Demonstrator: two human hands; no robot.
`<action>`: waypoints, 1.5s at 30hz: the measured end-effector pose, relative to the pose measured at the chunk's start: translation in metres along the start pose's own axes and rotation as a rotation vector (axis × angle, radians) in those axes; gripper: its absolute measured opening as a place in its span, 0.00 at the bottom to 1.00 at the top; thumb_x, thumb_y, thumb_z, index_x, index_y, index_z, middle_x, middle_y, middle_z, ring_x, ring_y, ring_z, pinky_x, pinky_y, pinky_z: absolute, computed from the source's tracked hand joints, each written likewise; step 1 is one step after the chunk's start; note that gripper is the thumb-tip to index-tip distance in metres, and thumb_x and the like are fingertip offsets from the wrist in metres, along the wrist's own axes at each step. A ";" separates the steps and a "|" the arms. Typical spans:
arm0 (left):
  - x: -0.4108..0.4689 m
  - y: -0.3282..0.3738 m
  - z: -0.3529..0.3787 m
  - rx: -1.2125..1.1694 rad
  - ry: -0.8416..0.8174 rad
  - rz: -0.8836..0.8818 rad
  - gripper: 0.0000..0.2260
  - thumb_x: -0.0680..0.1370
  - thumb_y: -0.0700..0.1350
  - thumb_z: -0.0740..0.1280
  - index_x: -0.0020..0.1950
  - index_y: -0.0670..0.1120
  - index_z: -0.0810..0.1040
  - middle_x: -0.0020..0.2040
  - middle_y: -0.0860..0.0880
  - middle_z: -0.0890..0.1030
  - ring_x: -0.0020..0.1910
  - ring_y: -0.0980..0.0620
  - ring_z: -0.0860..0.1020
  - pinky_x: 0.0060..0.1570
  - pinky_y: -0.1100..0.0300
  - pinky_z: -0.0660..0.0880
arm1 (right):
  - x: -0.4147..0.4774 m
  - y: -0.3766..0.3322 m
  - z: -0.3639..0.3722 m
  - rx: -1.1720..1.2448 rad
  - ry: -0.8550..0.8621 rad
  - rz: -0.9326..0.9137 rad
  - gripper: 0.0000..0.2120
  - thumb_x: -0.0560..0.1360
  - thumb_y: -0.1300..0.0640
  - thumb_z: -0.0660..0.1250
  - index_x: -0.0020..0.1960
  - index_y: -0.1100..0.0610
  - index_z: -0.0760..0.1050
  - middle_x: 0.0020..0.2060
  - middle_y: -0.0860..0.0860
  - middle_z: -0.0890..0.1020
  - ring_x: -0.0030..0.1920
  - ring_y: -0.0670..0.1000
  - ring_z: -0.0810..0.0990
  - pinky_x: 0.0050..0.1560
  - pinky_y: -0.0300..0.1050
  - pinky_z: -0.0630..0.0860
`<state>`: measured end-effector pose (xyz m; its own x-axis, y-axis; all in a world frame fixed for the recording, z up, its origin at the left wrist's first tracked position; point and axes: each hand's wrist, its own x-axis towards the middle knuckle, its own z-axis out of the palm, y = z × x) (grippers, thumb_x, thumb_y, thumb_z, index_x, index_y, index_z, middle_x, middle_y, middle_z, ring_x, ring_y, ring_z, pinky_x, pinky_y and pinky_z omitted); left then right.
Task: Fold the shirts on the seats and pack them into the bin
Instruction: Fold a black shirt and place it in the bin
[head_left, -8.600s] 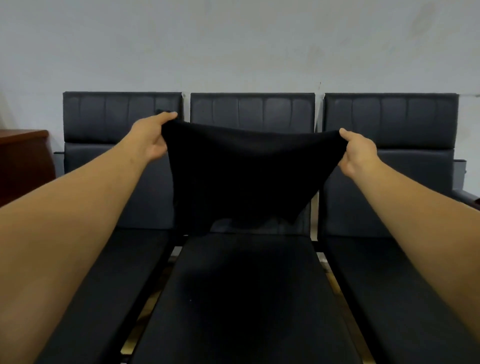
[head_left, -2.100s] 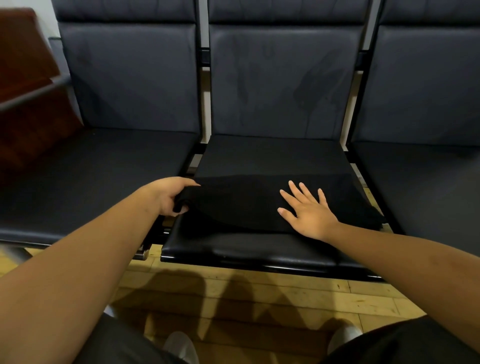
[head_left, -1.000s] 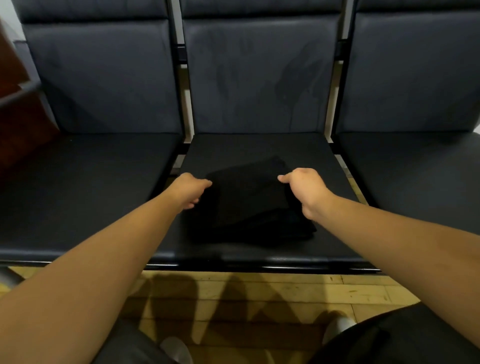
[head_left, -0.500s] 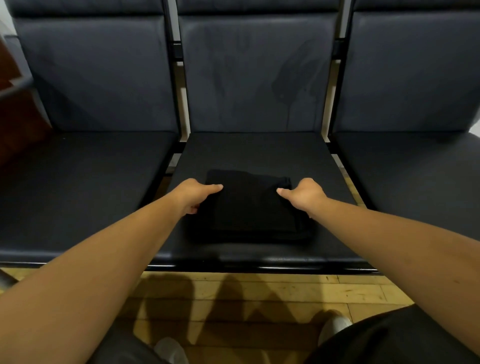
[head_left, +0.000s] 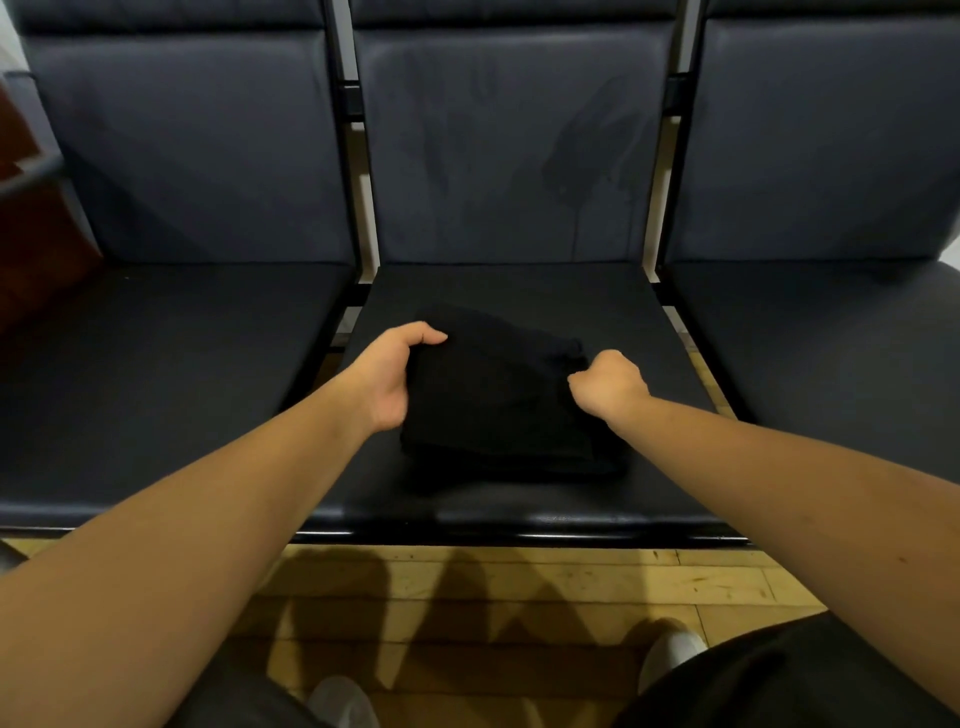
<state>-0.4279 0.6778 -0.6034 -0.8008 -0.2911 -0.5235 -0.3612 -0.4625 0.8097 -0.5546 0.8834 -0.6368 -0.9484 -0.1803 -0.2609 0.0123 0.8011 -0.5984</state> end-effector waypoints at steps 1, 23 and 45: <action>-0.002 0.004 0.004 -0.036 -0.018 0.028 0.25 0.71 0.46 0.69 0.68 0.43 0.78 0.60 0.41 0.83 0.58 0.39 0.83 0.57 0.45 0.79 | 0.001 0.000 0.001 0.115 -0.023 0.019 0.08 0.79 0.60 0.62 0.42 0.59 0.69 0.43 0.55 0.74 0.42 0.55 0.74 0.36 0.45 0.69; -0.022 0.032 0.015 -0.155 0.053 0.217 0.18 0.81 0.48 0.58 0.68 0.45 0.77 0.61 0.43 0.83 0.60 0.40 0.80 0.55 0.44 0.77 | -0.006 -0.054 -0.050 0.996 -0.381 -0.064 0.18 0.76 0.49 0.73 0.61 0.58 0.80 0.48 0.55 0.88 0.46 0.55 0.88 0.43 0.50 0.84; 0.120 0.176 -0.093 -0.255 0.264 0.017 0.18 0.82 0.54 0.63 0.67 0.46 0.79 0.59 0.45 0.85 0.56 0.43 0.84 0.54 0.47 0.80 | 0.160 -0.228 0.047 0.923 -0.465 0.083 0.27 0.75 0.45 0.73 0.71 0.52 0.74 0.58 0.51 0.84 0.56 0.55 0.85 0.58 0.58 0.82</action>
<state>-0.5428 0.4838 -0.5486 -0.6429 -0.4908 -0.5880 -0.1920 -0.6399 0.7441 -0.6940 0.6456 -0.5778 -0.7202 -0.5039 -0.4769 0.4957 0.1072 -0.8619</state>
